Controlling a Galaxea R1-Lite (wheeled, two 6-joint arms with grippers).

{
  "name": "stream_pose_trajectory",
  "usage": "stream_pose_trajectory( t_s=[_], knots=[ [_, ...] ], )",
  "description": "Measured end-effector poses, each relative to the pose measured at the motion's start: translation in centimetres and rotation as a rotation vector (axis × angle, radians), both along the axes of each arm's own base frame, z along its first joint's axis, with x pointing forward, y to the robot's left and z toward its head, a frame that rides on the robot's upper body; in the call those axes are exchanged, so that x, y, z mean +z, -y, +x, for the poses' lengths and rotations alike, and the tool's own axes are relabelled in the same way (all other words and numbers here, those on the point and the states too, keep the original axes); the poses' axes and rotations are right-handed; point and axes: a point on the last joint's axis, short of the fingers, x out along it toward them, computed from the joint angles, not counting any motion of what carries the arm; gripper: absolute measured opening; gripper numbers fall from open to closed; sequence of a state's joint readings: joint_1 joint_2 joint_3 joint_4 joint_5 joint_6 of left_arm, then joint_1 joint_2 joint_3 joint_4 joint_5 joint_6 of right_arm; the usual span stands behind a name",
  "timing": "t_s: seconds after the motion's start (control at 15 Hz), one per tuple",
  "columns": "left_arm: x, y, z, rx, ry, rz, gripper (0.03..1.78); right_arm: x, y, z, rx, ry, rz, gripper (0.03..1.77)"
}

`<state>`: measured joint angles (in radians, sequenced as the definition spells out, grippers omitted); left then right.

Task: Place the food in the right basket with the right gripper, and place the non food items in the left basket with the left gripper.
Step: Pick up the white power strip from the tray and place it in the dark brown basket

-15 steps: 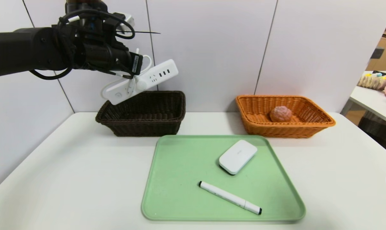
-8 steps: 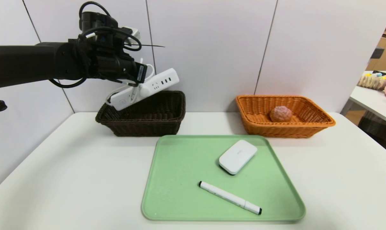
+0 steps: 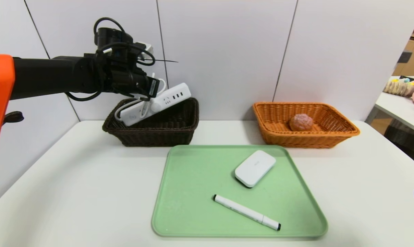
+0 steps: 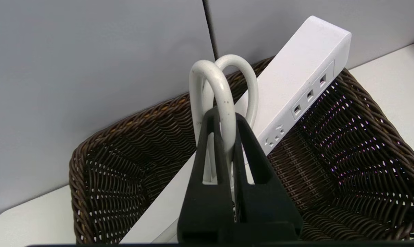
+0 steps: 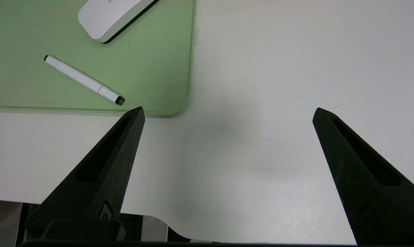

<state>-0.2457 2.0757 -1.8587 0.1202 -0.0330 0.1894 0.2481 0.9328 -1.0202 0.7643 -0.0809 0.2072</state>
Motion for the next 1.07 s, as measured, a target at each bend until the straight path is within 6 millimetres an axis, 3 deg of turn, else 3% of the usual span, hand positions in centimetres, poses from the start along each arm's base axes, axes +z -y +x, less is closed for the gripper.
stream_pose_trajectory(
  t_s=[0.6, 0.8, 1.07],
  knots=[
    [-1.6, 0.3, 0.7, 0.006, -0.04, 0.004, 0.1, 0.0, -0.1, 0.3, 0.0, -0.005, -0.001, 1.69],
    [-1.7, 0.3, 0.7, 0.006, -0.045, 0.005, 0.62, -0.1, -0.1, 0.4, 0.0, -0.01, -0.003, 1.69],
    [-1.8, 0.3, 0.7, 0.007, -0.047, 0.006, 1.05, -0.1, -0.1, 0.4, 0.001, -0.01, -0.003, 1.69]
  ],
)
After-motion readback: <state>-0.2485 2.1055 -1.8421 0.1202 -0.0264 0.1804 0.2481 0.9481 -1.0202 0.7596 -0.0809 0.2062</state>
